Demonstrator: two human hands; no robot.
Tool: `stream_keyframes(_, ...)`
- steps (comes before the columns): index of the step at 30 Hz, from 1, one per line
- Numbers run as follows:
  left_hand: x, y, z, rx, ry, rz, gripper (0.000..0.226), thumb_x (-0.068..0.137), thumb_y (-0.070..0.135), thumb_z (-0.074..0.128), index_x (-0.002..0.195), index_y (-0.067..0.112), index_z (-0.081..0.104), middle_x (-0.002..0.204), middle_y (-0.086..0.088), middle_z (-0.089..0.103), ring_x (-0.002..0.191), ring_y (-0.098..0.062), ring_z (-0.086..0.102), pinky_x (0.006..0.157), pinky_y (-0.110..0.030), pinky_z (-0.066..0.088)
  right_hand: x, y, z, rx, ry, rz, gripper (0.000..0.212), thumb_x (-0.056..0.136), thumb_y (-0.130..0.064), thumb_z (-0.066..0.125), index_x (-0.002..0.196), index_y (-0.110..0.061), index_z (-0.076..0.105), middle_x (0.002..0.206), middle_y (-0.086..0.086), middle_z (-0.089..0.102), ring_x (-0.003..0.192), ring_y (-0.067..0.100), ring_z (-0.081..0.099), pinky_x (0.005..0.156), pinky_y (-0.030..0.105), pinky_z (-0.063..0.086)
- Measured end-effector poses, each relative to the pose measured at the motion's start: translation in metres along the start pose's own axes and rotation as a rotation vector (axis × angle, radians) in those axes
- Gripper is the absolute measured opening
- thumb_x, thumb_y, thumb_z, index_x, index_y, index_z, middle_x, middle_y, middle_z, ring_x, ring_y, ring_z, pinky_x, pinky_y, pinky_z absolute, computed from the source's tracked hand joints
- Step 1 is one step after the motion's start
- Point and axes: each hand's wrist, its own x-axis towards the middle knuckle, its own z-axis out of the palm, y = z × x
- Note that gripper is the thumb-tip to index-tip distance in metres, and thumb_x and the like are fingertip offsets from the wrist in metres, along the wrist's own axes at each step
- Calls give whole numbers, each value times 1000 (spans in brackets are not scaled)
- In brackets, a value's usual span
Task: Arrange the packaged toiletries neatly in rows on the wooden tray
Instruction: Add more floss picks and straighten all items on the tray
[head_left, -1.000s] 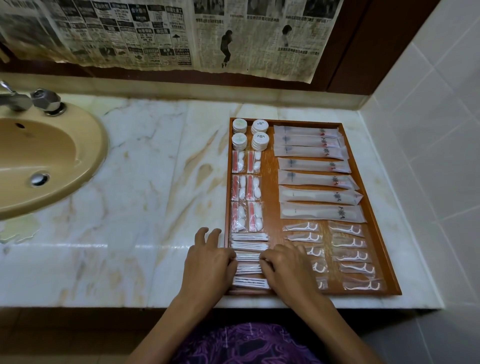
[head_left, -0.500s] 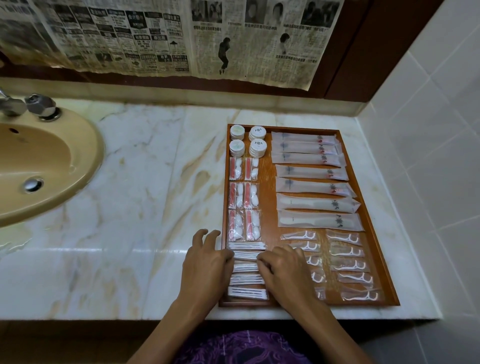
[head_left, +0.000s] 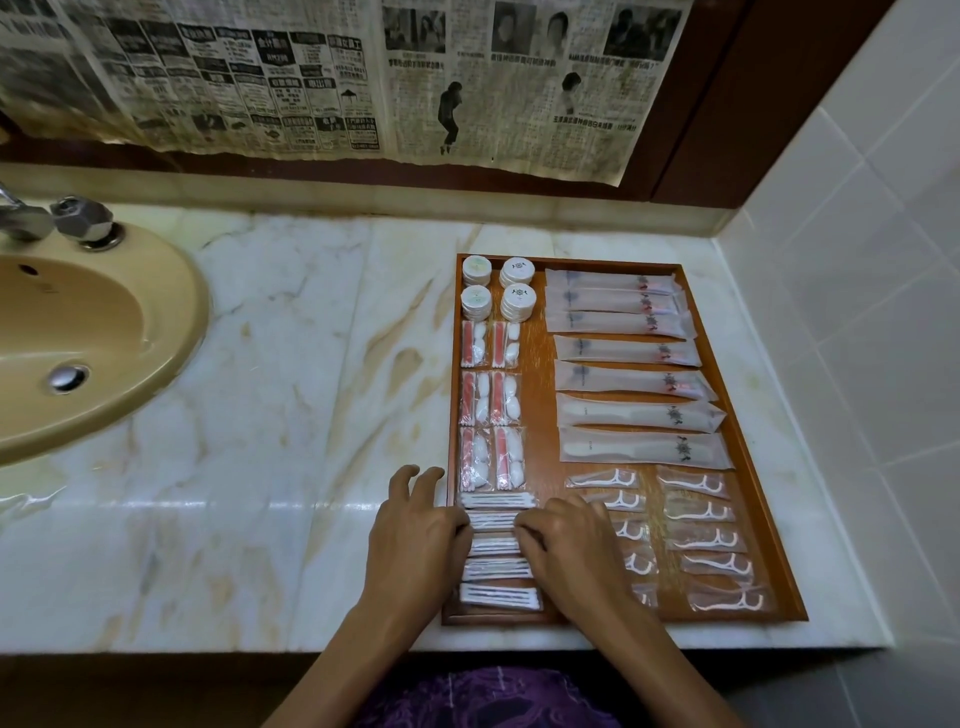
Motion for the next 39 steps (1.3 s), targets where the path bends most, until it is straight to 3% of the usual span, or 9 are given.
stream_keyframes(10,-3,-5,1,-75,14,57,7,72,32,82,74,27,77,119,-7,66,118,-33,54,67,-39,58,-3,0,-2,41,38,-15,12,90,-25,62,83,-25,72,75,-9,65,79,16,53,72,33,33)
stream_keyframes(18,-19,-7,0,-25,-61,59,37,53,33,89,85,23,74,123,-13,64,119,-39,55,70,-44,59,-18,8,-5,55,8,-144,11,70,-24,82,72,-26,71,68,-12,63,69,14,56,67,28,38)
stream_keyframes(21,-22,-6,0,-31,-61,61,45,52,39,88,91,24,72,127,-14,61,121,-39,53,72,-45,58,-21,10,-7,63,-73,-177,16,71,-36,80,81,-26,72,74,-11,65,76,14,57,73,33,41)
stream_keyframes(26,-26,-6,3,-16,-92,65,56,55,43,85,105,25,69,137,-15,54,131,-40,44,80,-48,55,-18,11,-3,15,-161,-231,29,79,-47,70,99,-27,71,90,-8,65,94,16,53,94,36,35)
stream_keyframes(34,-27,-6,6,-39,-107,42,59,64,46,79,118,27,64,148,-12,42,140,-36,30,90,-48,50,-18,10,-1,-17,-171,-209,30,79,-48,67,104,-30,67,99,-11,65,98,13,51,95,35,33)
stream_keyframes(39,-28,-7,9,-82,-80,36,54,64,43,80,113,25,65,145,-12,46,138,-36,33,87,-48,52,-19,9,-3,8,-185,-190,32,81,-51,65,106,-32,65,104,-14,64,102,10,48,100,33,29)
